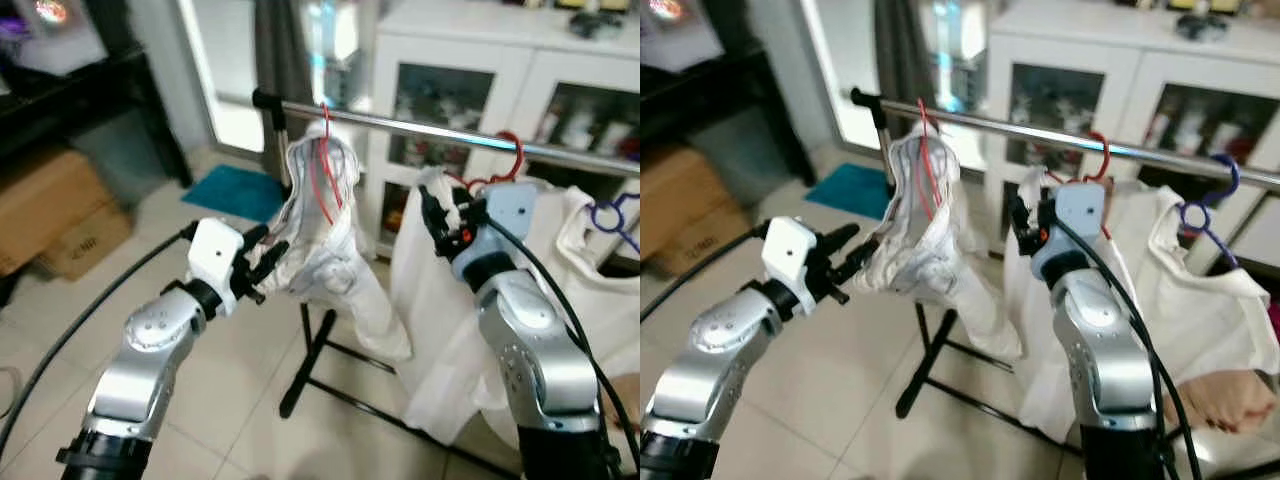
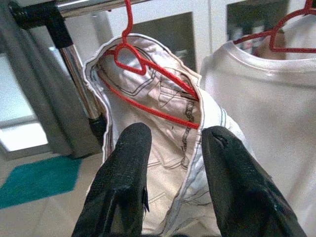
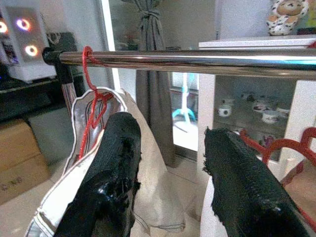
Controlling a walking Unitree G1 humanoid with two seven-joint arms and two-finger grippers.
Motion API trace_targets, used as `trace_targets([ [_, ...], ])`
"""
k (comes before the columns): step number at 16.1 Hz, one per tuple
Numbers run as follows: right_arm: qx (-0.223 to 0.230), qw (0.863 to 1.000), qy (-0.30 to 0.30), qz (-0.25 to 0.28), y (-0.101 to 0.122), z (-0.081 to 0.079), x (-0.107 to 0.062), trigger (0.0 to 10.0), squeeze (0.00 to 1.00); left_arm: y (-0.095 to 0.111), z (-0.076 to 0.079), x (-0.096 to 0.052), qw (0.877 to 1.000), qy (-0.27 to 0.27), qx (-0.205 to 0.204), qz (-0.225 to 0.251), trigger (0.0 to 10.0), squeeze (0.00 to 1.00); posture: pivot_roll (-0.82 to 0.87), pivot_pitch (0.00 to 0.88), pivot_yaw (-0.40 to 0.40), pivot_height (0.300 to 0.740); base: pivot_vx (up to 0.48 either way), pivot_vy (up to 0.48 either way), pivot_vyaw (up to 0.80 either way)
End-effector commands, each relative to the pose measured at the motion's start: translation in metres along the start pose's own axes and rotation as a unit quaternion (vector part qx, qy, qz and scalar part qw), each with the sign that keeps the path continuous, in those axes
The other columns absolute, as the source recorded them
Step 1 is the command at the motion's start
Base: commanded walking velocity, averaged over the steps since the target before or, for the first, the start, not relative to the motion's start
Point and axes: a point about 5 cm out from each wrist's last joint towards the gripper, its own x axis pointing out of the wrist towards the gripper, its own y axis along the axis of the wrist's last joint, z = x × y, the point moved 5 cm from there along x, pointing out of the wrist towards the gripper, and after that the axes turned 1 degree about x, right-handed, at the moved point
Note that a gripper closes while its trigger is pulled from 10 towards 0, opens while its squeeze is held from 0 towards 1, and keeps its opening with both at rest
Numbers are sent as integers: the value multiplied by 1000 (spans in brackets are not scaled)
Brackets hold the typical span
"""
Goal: Hang hanger
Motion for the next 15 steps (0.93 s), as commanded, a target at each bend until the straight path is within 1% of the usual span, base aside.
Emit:
trace_targets([
  [1,4,1000,-19,1,2,10,0,10000,0,4,1,2,1000,-2,4,3,10000,0,-76,0,72,740,0,-270,0],
  [3,-4,1000,-21,-12,-2,12,2,10000,0,4,0,2,1000,-3,6,3,10000,0,-76,0,74,740,0,-259,0],
  [5,-3,1000,-14,-16,-3,13,4,10000,0,2,1,2,1000,-13,-4,-1,10000,0,-76,0,76,740,0,0,0],
  [6,2,1000,-14,-21,-5,15,5,10000,1000,2,3,1,1000,-24,-5,1,10000,0,-74,0,77,740,0,0,0],
  [7,8,999,-11,-32,-7,18,8,10000,1000,5,8,-1,999,-45,-6,10,10000,0,-74,0,77,740,0,0,0],
  [8,-8,999,-15,-47,-10,25,13,10000,1000,7,16,-4,997,-79,-20,14,10000,0,-74,0,77,740,0,0,0],
  [9,-14,998,-19,-53,-11,29,14,10000,1000,7,18,-5,995,-92,-25,12,10000,0,-69,0,75,740,0,0,0],
  [10,-24,997,-32,-59,-11,39,20,10000,1000,9,23,-7,992,-118,-32,11,10000,0,-69,0,75,740,0,0,0],
  [11,-28,997,-36,-61,-11,44,23,10000,1000,11,24,-8,990,-132,-39,13,10000,0,-69,0,76,740,0,0,0],
  [12,-30,997,-32,-63,-9,50,29,10000,1000,13,28,-12,985,-162,-50,14,10000,0,-72,0,79,740,0,0,0],
  [15,-31,997,-6,-64,-7,50,37,10000,1000,13,34,-17,978,-199,-61,7,10000,0,-73,0,78,740,0,0,0],
])
